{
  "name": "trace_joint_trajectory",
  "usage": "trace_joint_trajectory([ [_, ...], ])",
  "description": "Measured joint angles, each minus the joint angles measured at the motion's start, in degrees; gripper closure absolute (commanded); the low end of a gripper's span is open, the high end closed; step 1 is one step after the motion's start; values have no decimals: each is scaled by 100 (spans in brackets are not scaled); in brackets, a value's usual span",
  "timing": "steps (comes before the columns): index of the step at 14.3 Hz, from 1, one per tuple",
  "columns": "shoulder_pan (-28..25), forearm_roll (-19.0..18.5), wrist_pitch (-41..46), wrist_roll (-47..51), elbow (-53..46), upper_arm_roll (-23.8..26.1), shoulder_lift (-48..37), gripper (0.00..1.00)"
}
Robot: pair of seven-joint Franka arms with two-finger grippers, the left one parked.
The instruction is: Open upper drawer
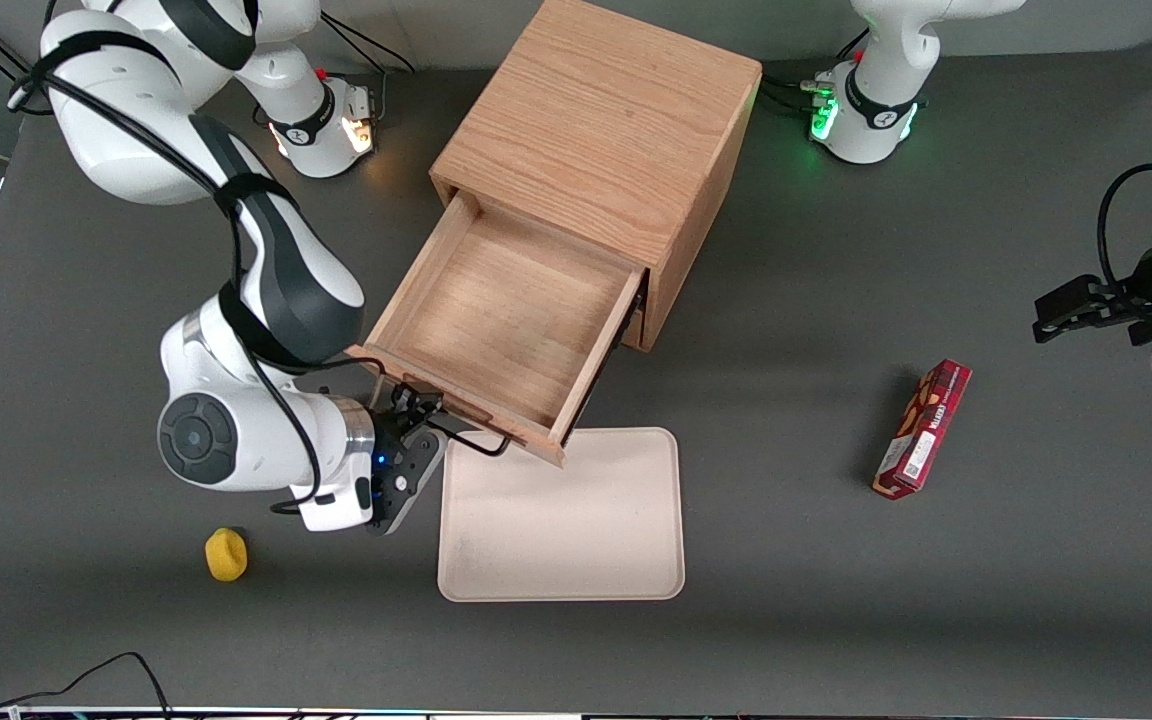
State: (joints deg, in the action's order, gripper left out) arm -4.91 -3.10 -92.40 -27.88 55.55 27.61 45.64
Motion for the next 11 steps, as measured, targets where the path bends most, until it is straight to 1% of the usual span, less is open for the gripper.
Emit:
trace_joint_trajectory([
  [3, -5, 0, 360, 24, -142, 151, -668, 0],
  [5, 15, 4, 513, 358, -178, 151, -1328, 0],
  [7, 27, 10, 846, 1290, -166, 146, -1911, 0],
  [10, 32, 8, 1189, 3381, -70, 124, -2581, 0],
  [11, 54, -2, 1387, 3912, -25, 48, -2775, 0],
])
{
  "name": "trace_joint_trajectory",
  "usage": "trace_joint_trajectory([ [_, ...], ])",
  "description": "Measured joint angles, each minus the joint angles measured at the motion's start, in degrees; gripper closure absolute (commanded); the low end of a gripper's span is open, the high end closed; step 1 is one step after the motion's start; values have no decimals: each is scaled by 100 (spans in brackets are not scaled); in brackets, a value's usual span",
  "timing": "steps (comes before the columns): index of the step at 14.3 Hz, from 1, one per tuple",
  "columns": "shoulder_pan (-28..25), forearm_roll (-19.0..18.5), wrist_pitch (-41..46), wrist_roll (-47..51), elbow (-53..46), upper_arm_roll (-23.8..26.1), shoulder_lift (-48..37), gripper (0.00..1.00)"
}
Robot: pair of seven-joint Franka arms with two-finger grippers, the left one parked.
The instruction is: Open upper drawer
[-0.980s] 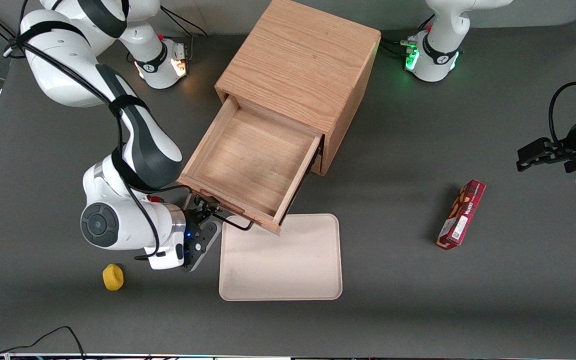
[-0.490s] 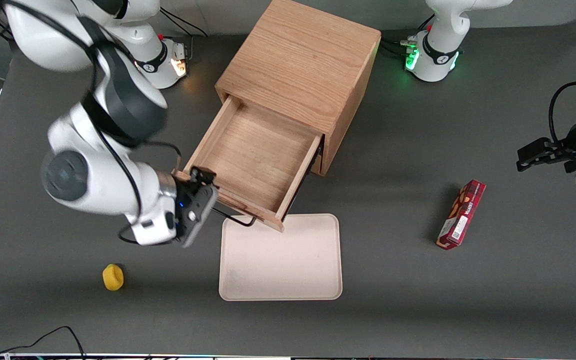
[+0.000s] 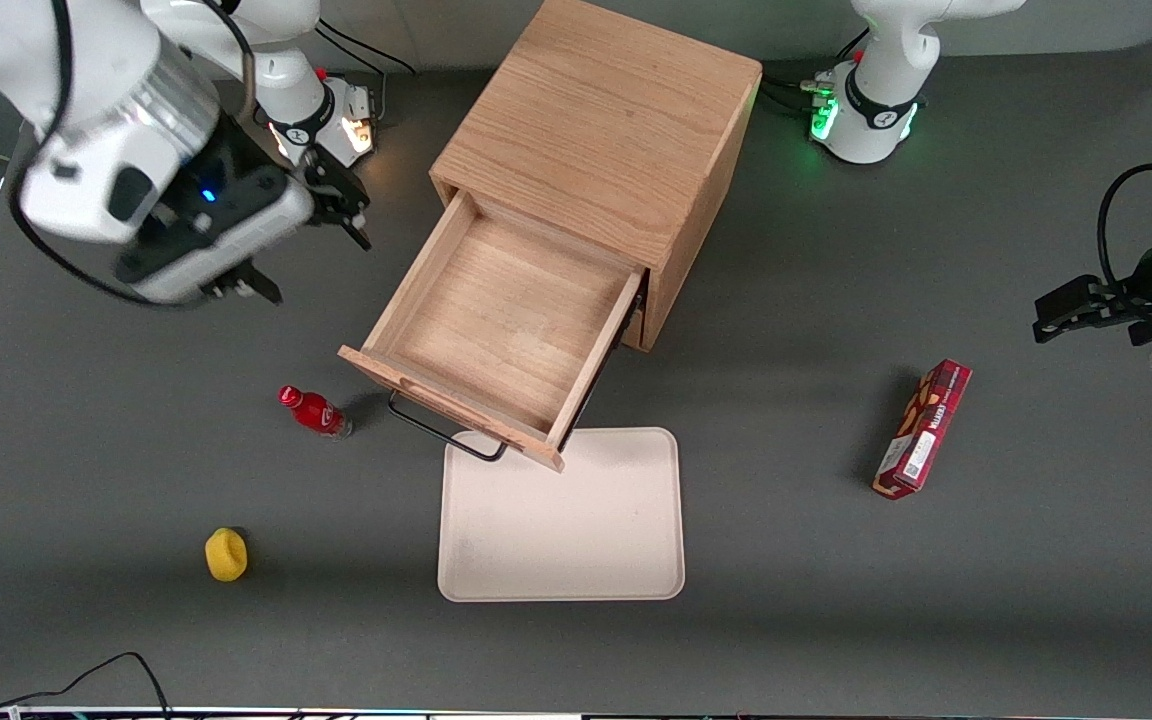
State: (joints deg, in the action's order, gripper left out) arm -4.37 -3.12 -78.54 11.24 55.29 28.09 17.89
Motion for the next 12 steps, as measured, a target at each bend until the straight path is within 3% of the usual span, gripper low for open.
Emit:
trace_joint_trajectory([
  [4, 160, -9, 1459, 360, 140, -1292, -589, 0],
  [6, 273, 35, 1590, 274, 625, -1924, -822, 0],
  [12, 267, 328, -953, 308, 4274, -2260, -2488, 0],
])
